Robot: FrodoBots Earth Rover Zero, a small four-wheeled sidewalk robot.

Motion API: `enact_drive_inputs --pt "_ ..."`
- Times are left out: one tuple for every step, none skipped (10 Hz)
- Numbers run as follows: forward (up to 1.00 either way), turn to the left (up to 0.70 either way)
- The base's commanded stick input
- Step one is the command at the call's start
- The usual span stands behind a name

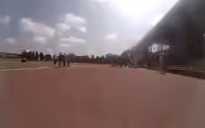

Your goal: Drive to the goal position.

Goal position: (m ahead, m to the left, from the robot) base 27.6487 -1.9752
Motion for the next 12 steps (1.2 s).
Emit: enact_drive_inputs --pt "0.7 0.0" --pt "0.7 0.0" --pt "0.7 0.0" --pt "0.7 0.0" --pt "0.7 0.0" --pt "0.7 0.0" --pt "0.7 0.0" --pt "0.7 0.0" --pt "0.7 0.0" --pt "0.7 0.0" --pt "0.7 0.0" --pt "0.7 0.0"
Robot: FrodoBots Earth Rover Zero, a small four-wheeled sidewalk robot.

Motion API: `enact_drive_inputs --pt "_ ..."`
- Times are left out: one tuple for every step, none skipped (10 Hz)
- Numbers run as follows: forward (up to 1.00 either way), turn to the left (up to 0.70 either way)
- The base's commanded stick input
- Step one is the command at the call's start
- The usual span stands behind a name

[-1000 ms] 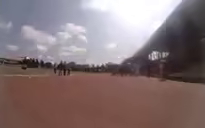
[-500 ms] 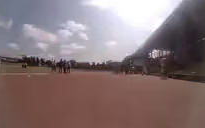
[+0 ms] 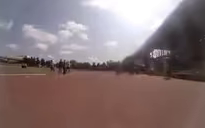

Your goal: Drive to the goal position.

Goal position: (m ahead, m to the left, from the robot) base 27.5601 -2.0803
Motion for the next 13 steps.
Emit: enact_drive_inputs --pt "0.7 0.0" --pt "0.7 0.0" --pt "0.7 0.0" --pt "0.7 0.0" --pt "0.7 0.0" --pt "0.7 0.0" --pt "0.7 0.0" --pt "0.7 0.0" --pt "0.7 0.0" --pt "0.7 0.0" --pt "0.7 0.0" --pt "0.7 0.0" --pt "0.7 0.0"
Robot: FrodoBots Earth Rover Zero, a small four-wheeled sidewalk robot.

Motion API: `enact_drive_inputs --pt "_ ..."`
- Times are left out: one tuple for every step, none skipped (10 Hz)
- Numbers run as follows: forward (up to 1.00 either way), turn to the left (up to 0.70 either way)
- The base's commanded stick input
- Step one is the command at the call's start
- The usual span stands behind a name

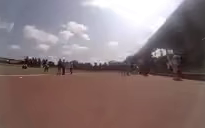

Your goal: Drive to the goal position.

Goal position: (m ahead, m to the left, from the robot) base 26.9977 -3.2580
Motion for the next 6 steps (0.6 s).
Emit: enact_drive_inputs --pt "0.7 0.0" --pt "0.7 0.0" --pt "0.7 0.0" --pt "0.7 0.0" --pt "0.7 0.0" --pt "0.7 0.0"
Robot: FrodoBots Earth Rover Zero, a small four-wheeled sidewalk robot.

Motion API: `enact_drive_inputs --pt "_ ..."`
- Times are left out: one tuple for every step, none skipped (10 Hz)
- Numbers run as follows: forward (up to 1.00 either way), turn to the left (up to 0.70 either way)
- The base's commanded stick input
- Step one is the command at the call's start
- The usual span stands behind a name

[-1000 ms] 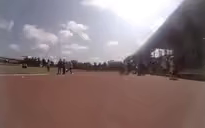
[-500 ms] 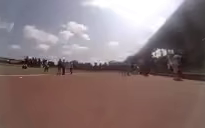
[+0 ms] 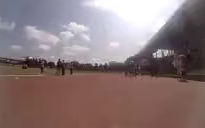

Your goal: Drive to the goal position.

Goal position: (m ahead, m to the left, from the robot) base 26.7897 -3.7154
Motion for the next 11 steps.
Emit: enact_drive_inputs --pt "0.7 0.0" --pt "0.7 0.0" --pt "0.7 0.0" --pt "0.7 0.0" --pt "0.7 0.0" --pt "0.7 0.0" --pt "0.7 0.0" --pt "0.7 0.0" --pt "0.7 0.0" --pt "0.7 0.0" --pt "0.7 0.0"
